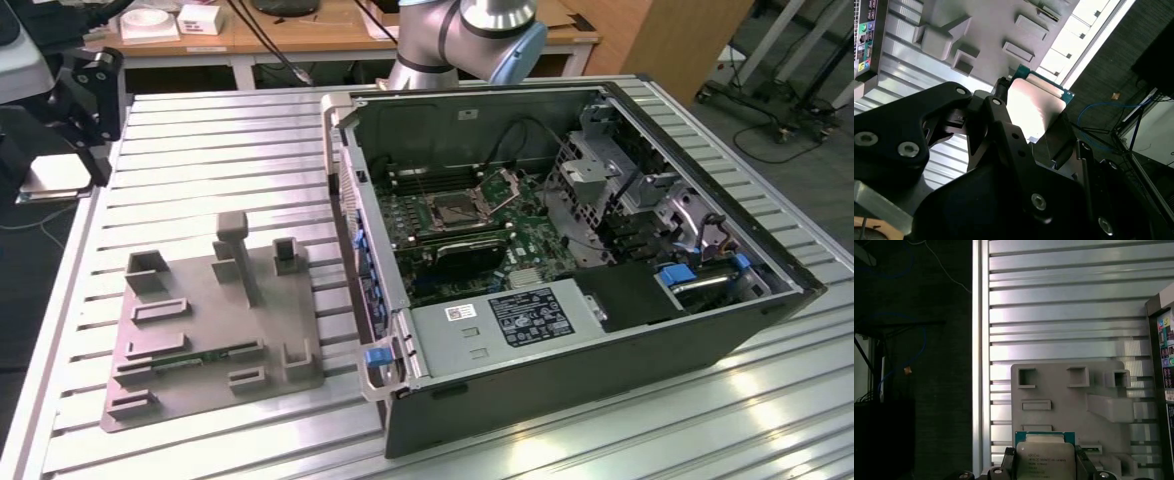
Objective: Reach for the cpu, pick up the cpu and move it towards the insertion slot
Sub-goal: 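Pick up the cpu and move it towards the insertion slot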
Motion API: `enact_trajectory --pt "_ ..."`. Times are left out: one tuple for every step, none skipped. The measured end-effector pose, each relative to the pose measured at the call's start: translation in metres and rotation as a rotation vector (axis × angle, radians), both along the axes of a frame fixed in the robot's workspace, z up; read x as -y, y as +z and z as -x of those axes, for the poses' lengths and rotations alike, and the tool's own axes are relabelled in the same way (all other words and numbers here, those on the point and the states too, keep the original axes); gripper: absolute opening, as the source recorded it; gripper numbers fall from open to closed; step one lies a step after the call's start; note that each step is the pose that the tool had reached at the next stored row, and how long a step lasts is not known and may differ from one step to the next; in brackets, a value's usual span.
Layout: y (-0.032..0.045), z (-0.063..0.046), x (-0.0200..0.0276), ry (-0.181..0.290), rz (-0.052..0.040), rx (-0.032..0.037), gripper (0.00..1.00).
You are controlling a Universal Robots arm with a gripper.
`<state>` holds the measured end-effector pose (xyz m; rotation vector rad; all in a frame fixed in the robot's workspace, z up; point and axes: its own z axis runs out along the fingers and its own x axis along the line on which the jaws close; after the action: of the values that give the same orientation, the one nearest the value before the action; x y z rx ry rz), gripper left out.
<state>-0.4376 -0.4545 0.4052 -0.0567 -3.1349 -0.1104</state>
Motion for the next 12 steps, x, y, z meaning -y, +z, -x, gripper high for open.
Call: enact_trajectory --pt "0.0 0.0 0.0 0.0 0.0 0.0 0.54" --pt "0.0001 0.0 0.0 0.0 0.0 0.0 0.54" --pt "0.0002 -0.0003 -0.0001 0.0 0.0001 -0.0002 0.54" --pt "0.0003 -0.0009 0.0 0.0 0.0002 -0.0003 0.54" --pt "0.0001 -0.0012 0.0 0.0 0.0001 0.0 0.54" --pt "0.0001 -0.0017 0.0 0.0 0.0 -0.0001 0.54" --pt "0.0001 -0.0023 0.0 0.0 0.0001 -0.0001 0.54" --pt "0.0001 -0.0031 0.0 0.0 0.0001 -0.0001 0.54" --pt "0.0 -0.0039 0.0 0.0 0.0 0.0 0.54" --pt "0.0 -0.0048 0.0 0.0 0.0 0.0 0.54" --pt "0.0 -0.0057 0.0 0.0 0.0 0.0 0.54" --pt "0.0 -0.0067 0.0 0.0 -0.0001 0.0 0.54"
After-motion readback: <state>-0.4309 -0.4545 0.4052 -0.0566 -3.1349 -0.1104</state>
